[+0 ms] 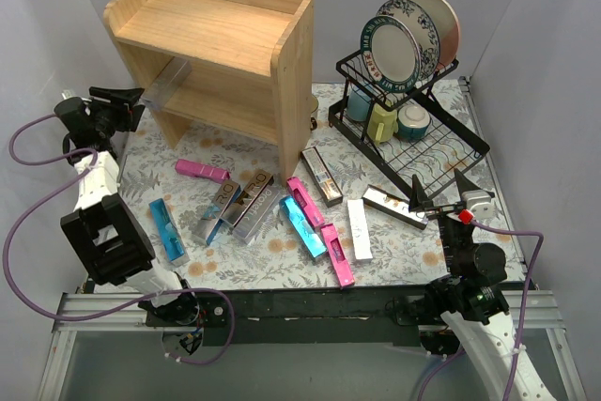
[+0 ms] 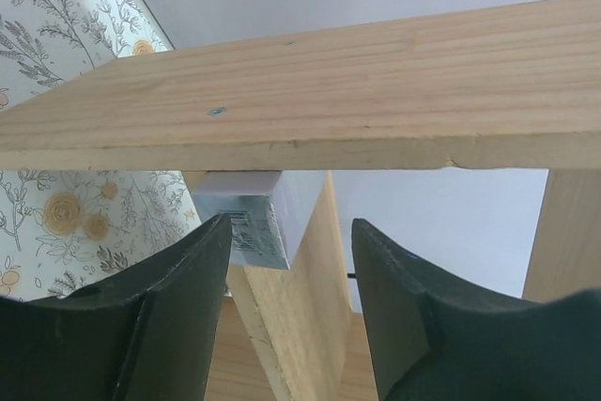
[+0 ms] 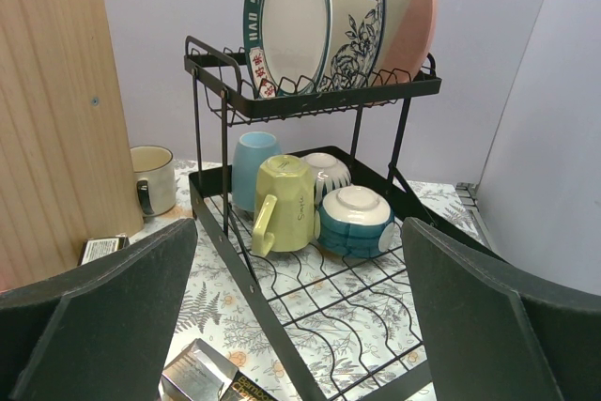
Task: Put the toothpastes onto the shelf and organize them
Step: Place the toothpaste on the shelf, then pick up the toothpaste from the center of the board.
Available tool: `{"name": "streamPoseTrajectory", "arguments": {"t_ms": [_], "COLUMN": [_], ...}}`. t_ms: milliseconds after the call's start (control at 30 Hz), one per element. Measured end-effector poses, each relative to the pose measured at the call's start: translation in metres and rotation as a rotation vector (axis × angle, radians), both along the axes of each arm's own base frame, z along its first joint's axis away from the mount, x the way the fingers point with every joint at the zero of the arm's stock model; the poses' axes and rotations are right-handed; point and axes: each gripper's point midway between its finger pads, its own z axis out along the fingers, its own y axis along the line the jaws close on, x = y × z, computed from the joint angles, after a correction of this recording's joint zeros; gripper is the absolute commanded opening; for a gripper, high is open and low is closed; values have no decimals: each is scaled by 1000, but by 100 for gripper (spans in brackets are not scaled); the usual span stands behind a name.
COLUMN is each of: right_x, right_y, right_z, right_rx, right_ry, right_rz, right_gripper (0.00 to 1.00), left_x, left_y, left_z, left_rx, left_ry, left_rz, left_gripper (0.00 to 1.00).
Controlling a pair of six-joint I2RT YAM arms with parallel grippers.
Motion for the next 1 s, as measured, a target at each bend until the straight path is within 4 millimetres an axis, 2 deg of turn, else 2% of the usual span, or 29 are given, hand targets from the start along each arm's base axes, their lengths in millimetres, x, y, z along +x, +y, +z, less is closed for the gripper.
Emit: {"name": "streamPoseTrajectory", "arguments": {"t_ms": [200, 600, 900, 1000], "right_x": [0, 0, 0, 0], "right_y": [0, 0, 0, 2], "right_z": [0, 0, -1, -2], "right_rx": [0, -4, -8, -12], "right_ry": [0, 0, 1, 4], "right_rz": [0, -1, 0, 7], "right_gripper": [99, 98, 98, 99], "left_x": [8, 22, 20, 7], "left_y": [-1, -10, -11, -18], "left_z": [-6, 0, -3, -4], "left_rx": [-12, -9, 14, 53], "left_ry": [13, -1, 12, 17], "left_rz": [-13, -41, -46, -51], "left_gripper": [52, 52, 67, 76]}}
